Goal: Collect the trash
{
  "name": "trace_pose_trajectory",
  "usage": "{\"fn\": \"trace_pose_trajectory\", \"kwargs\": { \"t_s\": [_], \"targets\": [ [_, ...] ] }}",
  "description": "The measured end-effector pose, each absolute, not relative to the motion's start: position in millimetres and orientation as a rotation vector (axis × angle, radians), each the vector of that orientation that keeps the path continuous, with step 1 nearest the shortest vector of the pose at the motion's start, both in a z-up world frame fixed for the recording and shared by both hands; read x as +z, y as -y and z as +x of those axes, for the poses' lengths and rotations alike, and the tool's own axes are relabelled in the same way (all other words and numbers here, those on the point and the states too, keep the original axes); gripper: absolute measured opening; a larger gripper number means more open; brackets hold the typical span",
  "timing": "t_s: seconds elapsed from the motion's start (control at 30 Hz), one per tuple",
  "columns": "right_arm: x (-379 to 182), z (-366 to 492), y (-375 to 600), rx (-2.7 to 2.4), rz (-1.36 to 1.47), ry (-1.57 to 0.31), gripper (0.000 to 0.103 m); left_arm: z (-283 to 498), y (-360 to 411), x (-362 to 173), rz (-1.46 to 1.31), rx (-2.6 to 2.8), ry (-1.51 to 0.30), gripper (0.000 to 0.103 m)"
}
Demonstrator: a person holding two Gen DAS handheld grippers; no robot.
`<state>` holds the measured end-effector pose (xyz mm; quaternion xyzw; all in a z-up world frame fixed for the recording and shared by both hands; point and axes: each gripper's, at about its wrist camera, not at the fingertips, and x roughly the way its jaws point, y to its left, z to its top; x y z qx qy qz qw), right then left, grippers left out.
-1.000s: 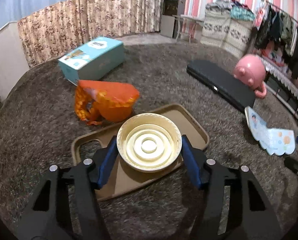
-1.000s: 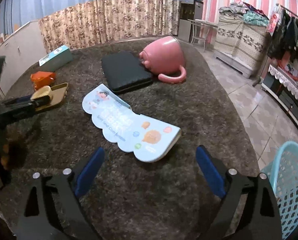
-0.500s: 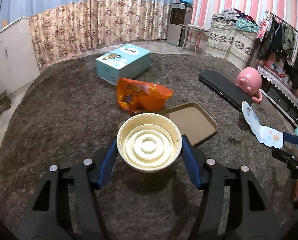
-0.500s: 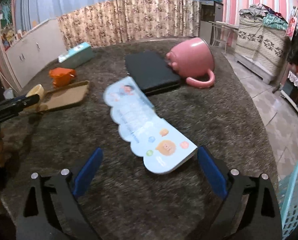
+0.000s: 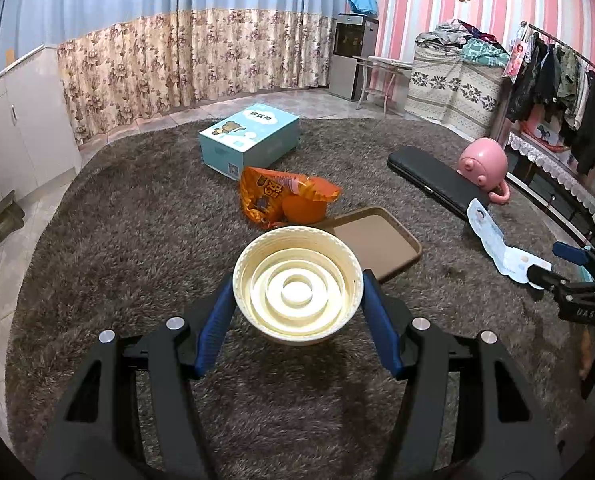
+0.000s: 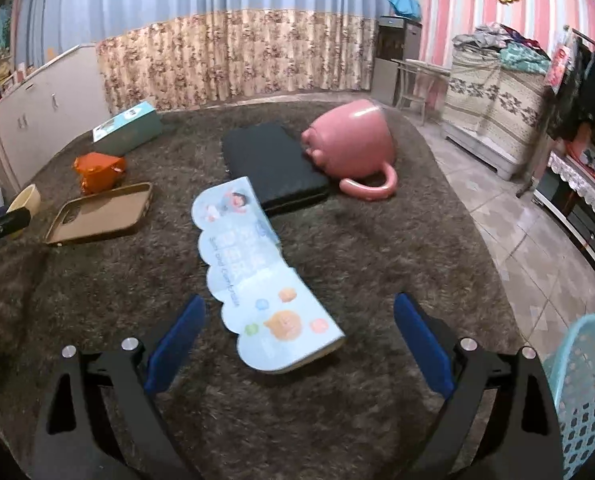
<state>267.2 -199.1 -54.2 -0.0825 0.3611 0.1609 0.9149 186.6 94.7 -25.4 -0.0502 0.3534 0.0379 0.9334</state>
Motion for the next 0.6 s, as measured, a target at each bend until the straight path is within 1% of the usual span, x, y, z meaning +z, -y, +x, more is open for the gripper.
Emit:
{"fn": "trace_pose_trajectory", "kwargs": {
  "t_s": [0.13,0.17,0.2,0.23,0.27,0.3,0.6],
  "targets": [
    [-63,268,182,0.352,-0.264,-0.747,0.092,187,-92,-26,-0.100,0.073,-0.726,0.061],
    [-64,269,178,0.352,-0.286,-0.743,0.090,188,-91,-25,-0.097,0.070,-0.727,0.061],
    [-65,270,176,0.358,-0.295,-0.746,0.082,188,-90,-25,-0.094,0.068,-0.728,0.061],
    [-66,271,174,0.365,-0.299,-0.753,0.077,188,-89,-25,-0.091,0.067,-0.728,0.061],
    [-67,271,174,0.370,-0.298,-0.758,0.064,188,-88,-24,-0.090,0.066,-0.727,0.061],
    [-67,272,174,0.378,-0.295,-0.768,0.056,189,-88,-23,-0.088,0.065,-0.726,0.061],
    [-62,258,188,0.360,-0.267,-0.788,0.056,187,-80,-19,-0.100,0.048,-0.726,0.061]
  ]
}}
